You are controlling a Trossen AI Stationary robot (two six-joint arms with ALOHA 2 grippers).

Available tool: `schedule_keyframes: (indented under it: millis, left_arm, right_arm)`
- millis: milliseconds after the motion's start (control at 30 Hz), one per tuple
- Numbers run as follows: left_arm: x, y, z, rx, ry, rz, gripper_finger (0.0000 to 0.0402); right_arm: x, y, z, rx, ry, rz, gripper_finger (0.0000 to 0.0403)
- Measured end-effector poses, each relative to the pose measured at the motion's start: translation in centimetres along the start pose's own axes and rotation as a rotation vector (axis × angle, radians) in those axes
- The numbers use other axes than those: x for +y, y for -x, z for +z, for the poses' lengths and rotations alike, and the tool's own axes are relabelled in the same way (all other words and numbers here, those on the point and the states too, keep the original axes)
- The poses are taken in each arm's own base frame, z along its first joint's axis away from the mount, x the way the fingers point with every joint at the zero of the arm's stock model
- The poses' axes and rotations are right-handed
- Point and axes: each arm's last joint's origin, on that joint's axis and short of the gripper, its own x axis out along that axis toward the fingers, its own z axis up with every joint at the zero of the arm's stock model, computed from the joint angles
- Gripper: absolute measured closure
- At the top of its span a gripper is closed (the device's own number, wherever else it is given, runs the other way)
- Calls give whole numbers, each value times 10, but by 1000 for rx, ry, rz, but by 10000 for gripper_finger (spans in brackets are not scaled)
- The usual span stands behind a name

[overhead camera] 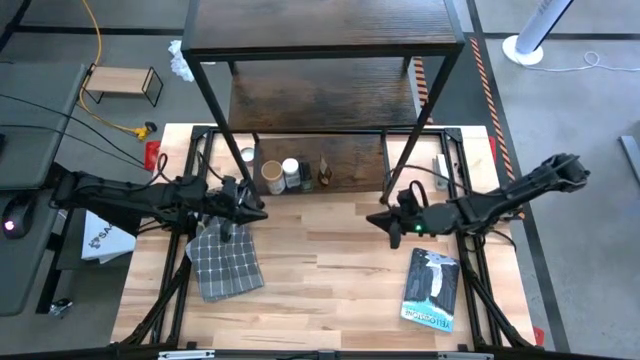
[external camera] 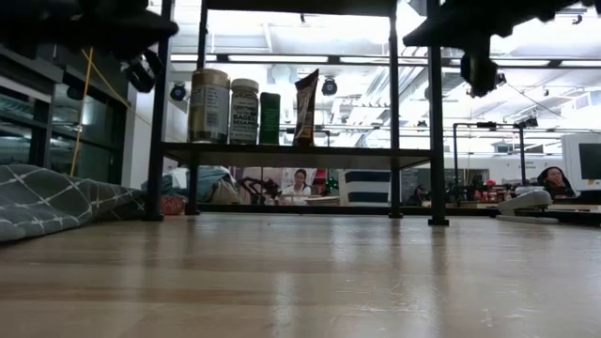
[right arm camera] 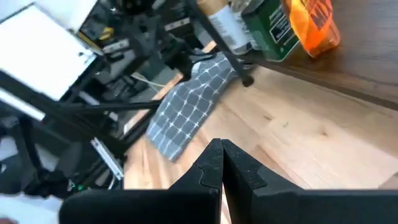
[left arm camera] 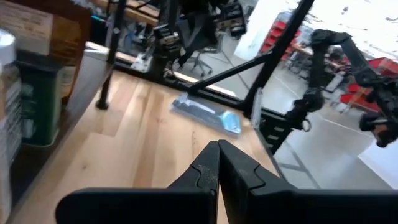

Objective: Shelf spices
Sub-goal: Return to Home Position

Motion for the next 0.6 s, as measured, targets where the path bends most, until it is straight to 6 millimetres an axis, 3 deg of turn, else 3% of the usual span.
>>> schedule_keyframes:
  millis: [200, 600]
  left_arm:
    - [0, 0, -4, 18, -67, 33, 401]
    - [10, 0, -21, 74, -281, 67, 401]
  right_arm:
    - [-36, 4, -14, -6, 119, -30, 403]
    - [-86, 1, -9, -38, 252, -56, 403]
